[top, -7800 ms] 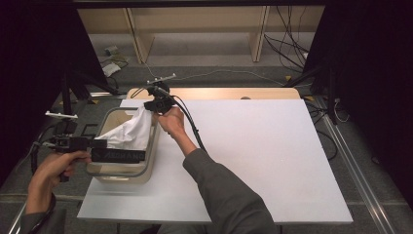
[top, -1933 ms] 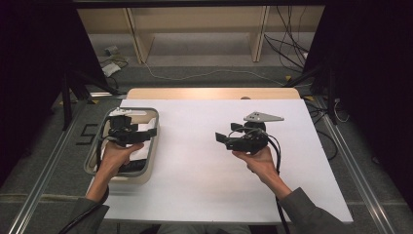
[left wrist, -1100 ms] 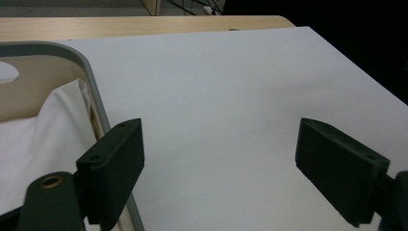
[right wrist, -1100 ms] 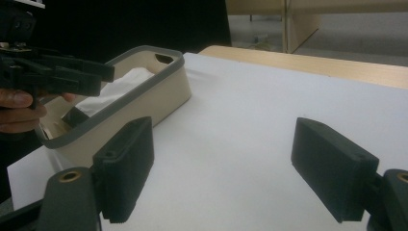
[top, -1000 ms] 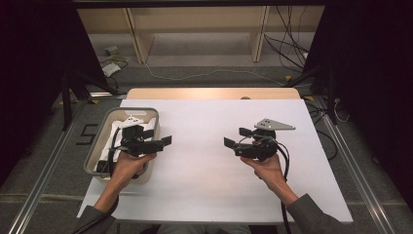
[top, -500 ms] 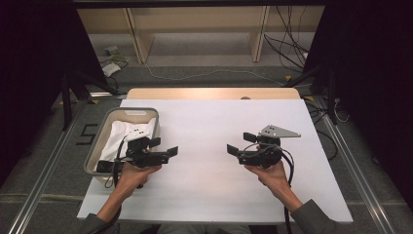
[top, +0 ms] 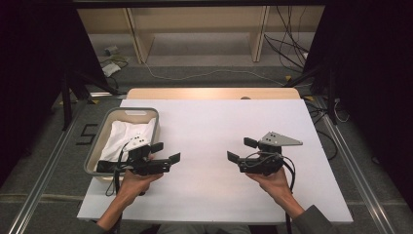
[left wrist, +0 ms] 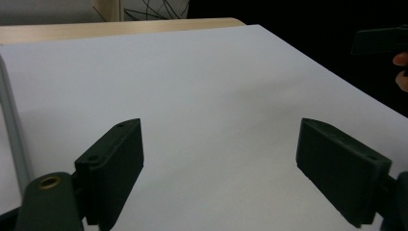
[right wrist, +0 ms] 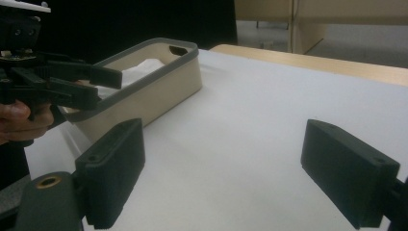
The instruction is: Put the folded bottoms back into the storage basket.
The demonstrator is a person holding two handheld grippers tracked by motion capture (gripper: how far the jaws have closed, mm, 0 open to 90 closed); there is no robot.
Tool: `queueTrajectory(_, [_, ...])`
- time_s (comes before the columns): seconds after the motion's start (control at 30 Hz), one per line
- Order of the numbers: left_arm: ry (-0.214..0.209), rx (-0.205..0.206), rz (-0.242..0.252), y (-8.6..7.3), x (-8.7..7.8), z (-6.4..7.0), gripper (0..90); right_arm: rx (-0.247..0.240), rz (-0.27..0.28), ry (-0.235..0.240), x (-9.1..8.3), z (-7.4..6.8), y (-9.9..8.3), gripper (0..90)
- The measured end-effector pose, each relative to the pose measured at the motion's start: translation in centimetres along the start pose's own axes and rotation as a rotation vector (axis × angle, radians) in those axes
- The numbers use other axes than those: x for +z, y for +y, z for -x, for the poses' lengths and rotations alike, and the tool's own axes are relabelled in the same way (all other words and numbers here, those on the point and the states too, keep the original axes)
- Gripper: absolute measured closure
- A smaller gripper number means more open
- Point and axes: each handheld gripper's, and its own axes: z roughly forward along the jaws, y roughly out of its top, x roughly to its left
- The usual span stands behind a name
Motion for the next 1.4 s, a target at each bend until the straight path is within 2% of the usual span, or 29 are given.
queueTrajectory(0.07, [-0.008,-0.003,-0.001,-0.4,0.0,0.3,16.4,0.000,0.003,0.003,-0.1,-0.1,-0.2,16.4])
queueTrajectory(0.27, [-0.029,0.043,-0.016,-1.1,-0.1,1.0,15.5,0.001,-0.003,0.008,-0.4,-0.4,-0.8,16.3])
queueTrajectory(0.4, [-0.047,0.051,-0.010,-1.6,-0.4,1.1,15.1,0.000,0.006,0.007,-0.7,-0.4,-1.1,15.8])
queueTrajectory(0.47, [-0.058,0.054,-0.007,-1.7,-0.5,1.2,13.5,-0.001,0.011,0.009,-1.0,-0.3,-1.4,14.8])
queueTrajectory(0.57, [-0.062,0.087,-0.012,-1.9,-0.6,1.4,10.0,-0.001,0.004,0.005,-1.3,-0.2,-1.8,12.4])
queueTrajectory(0.77, [-0.084,0.114,-0.016,-2.4,-0.8,2.0,6.0,0.004,0.020,-0.007,-2.1,-0.1,-2.3,10.5])
queueTrajectory(0.87, [-0.098,0.117,-0.012,-2.6,-1.0,2.0,5.6,0.007,0.022,-0.005,-2.5,-0.2,-2.5,10.4])
queueTrajectory(1.03, [-0.091,0.133,-0.005,-3.0,-1.5,2.1,5.6,-0.003,0.009,-0.015,-2.7,-0.4,-3.2,9.4])
queueTrajectory(1.2, [-0.100,0.114,0.012,-3.4,-1.9,2.1,5.6,-0.003,0.016,-0.019,-3.3,-0.8,-3.4,7.4])
queueTrajectory(1.4, [-0.093,0.117,0.019,-3.7,-2.3,2.2,5.6,-0.007,0.006,-0.020,-4.0,-1.0,-3.8,6.3])
